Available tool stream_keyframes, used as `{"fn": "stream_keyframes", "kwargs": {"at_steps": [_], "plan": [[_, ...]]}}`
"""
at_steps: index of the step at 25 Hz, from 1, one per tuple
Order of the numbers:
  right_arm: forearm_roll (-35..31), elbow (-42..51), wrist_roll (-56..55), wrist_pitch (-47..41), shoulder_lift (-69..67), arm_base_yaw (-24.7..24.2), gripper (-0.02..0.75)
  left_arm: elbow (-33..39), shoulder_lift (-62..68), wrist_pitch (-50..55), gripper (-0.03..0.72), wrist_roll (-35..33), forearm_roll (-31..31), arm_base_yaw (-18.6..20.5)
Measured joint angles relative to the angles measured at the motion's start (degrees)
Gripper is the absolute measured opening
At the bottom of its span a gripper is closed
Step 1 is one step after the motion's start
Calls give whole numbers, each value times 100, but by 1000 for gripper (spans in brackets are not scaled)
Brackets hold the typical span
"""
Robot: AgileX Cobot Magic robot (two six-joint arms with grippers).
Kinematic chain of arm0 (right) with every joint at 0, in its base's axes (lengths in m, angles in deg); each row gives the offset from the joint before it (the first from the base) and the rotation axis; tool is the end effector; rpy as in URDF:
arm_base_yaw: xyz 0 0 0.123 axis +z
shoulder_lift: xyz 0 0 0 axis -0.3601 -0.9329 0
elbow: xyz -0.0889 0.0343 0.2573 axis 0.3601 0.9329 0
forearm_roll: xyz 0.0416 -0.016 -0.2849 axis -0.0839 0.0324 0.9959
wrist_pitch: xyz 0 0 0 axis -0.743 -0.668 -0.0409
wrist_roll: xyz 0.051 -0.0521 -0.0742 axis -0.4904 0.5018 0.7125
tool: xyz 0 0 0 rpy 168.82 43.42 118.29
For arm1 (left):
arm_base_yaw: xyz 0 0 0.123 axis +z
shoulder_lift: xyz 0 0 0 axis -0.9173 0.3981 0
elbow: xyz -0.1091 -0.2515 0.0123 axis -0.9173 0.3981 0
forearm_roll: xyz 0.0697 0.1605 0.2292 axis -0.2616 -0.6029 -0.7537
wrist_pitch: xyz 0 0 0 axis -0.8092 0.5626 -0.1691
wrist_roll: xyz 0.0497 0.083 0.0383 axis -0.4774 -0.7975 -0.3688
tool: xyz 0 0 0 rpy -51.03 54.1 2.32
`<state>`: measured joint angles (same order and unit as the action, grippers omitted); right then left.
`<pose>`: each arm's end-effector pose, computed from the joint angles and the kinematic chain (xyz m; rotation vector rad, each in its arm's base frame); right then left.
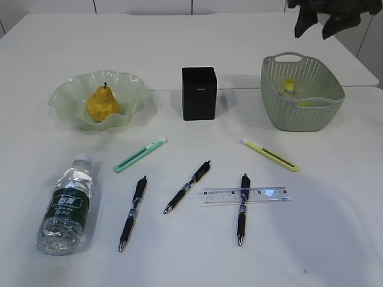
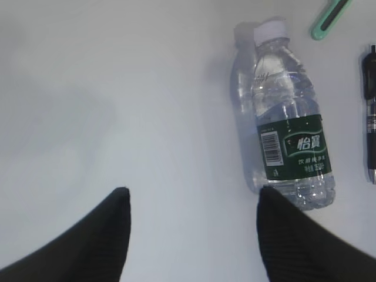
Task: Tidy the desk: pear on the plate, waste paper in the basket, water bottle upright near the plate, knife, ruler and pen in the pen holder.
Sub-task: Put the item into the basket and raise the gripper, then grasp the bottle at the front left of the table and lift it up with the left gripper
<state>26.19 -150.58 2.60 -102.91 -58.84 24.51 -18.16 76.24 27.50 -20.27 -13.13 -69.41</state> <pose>0.5112 0.0319 0.3045 0.0533 2.5512 0.0804 0.2779 -0.0167 0.2709 0.0840 2.6967 -0.0480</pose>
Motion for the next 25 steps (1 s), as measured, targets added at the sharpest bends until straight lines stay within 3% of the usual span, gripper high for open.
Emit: {"fn": "stream_keyframes", "kwargs": {"at_steps": [8,17,21,25], "plan": [[16,1283,183,-762,1107,293,430,0,0,-299,468,0,0,0],[422,3680,281,-785,2262,1328,430,0,0,-772,463,0,45,0],[282,4370,340,-785,2590,1435,430,0,0,-765,462,0,490,-26],[269,4662,386,-785,2865,1439,429,0,0,-681,462,0,604,-333]]}}
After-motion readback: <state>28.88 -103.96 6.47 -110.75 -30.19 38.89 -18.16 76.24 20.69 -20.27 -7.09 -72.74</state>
